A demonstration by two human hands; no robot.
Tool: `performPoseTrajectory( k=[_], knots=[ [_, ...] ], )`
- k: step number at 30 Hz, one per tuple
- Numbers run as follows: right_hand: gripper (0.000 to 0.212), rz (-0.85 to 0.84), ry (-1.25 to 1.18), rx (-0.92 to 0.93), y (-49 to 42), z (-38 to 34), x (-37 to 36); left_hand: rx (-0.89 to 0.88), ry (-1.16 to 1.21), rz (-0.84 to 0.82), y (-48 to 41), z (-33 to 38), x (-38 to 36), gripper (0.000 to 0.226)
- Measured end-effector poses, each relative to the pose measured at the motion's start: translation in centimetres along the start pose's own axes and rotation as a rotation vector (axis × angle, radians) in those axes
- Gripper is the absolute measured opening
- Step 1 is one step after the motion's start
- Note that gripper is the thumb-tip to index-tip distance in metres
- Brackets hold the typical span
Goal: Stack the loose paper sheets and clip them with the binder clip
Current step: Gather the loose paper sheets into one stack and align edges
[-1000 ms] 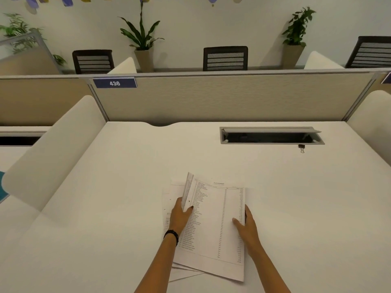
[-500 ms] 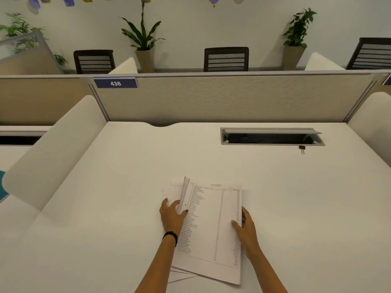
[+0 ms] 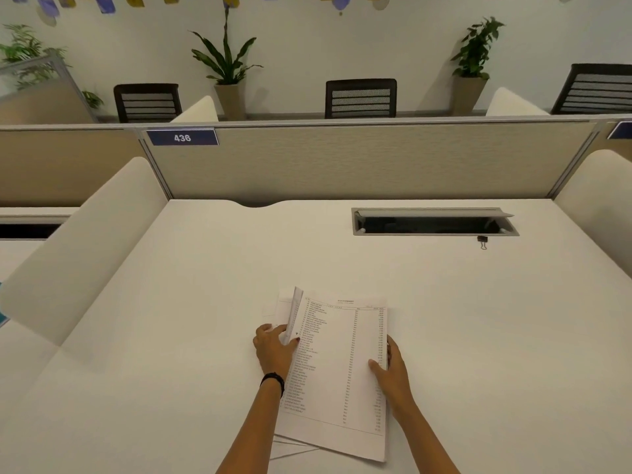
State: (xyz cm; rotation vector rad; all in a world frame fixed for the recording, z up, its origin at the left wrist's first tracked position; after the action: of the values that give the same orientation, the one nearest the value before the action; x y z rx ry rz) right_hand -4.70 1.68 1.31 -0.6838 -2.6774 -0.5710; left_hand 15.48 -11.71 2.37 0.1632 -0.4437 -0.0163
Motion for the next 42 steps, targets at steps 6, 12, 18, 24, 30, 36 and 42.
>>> performPoseTrajectory(
  k=[6, 12, 18, 24, 30, 36, 42],
  knots=[
    [0.061, 0.006, 0.024, 0.021, 0.4, 0.0, -0.2, 0.024, 0.015, -0.044, -0.2, 0.3, 0.1, 0.036],
    [0.062, 0.012, 0.04, 0.037, 0.5, 0.0, -0.1, -0.026, 0.164, -0.087, 0.0, 0.7, 0.5, 0.009],
    [0.063, 0.023, 0.029, 0.027, 0.3, 0.1, -0.2, 0.024, 0.328, -0.106, 0.5, 0.7, 0.4, 0.023],
    [0.06, 0.028, 0.002, 0.008, 0.2, 0.3, -0.3, -0.04, 0.43, -0.143, 1.4, 1.7, 0.2, 0.003],
    [0.057, 0.034, -0.028, 0.004, -0.1, 0.4, 0.0, -0.097, 0.415, -0.28, 1.9, 3.3, -0.4, 0.012],
    [0.056, 0.068, -0.134, -0.024, -0.8, 0.3, 0.9, -0.214, 0.502, -0.342, 2.1, 6.6, 0.0, 0.02],
    [0.052, 0.109, -0.273, -0.02, -1.7, -1.7, 3.0, -0.346, 0.566, -0.358, 2.7, 11.0, 1.2, 0.021]
  ],
)
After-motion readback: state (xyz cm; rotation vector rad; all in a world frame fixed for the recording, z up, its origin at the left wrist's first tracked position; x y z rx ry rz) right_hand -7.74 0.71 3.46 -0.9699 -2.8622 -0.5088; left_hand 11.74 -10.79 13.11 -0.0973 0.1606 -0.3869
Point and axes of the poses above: each hand's wrist, its own y-axis away from the middle knuckle, its own x-axis out of the back of the hand, z = x × y, the point moved 3 cm from there along -y, towards the middle knuckle, and after that the axes turned 15 degrees about y, right-handed, at the moved point
